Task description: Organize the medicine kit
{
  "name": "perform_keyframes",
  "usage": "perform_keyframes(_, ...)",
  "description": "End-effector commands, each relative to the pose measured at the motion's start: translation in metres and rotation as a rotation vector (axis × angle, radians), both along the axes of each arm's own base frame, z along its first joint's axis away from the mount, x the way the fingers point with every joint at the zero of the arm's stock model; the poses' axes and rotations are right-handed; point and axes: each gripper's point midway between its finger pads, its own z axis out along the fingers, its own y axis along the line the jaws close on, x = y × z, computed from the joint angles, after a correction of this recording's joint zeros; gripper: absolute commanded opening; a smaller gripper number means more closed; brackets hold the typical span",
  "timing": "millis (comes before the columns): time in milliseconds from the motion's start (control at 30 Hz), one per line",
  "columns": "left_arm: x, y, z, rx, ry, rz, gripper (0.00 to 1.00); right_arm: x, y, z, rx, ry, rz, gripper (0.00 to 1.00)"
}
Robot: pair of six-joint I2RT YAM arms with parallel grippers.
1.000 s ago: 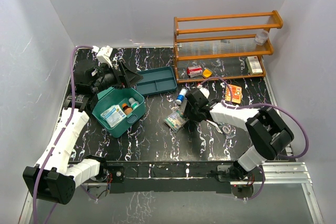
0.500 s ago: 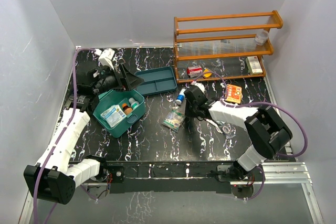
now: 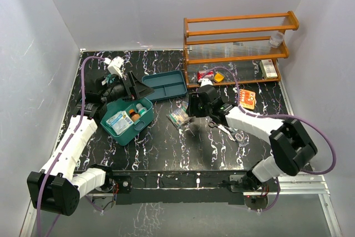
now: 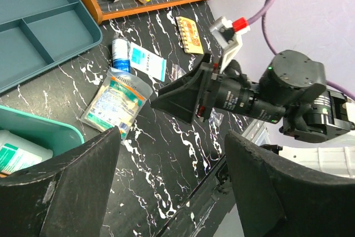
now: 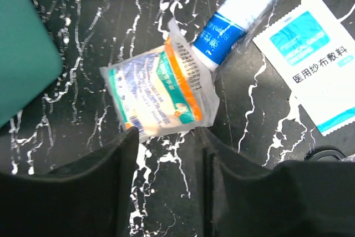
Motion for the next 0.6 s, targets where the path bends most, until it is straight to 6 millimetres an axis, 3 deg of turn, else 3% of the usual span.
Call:
perform_keyframes(0,-0.001,-0.003,0.010,-0.011,-0.036,-0.019,0.74,0.009,0.001,-0.006,0.029,0.061,-0.117,0.47)
perform_keyframes(233,0.000,-0.002,0.008,-0.005,-0.034,-0.017,0.74,0.007,0.008,-0.031,0.068,0.202,-0.228,0.51)
perform_keyframes(567,-0.002,-0.002,0.008,-0.004,-0.034,-0.019,0.75,0.032,0.028,-0.037,0.135,0.143,-0.221,0.50)
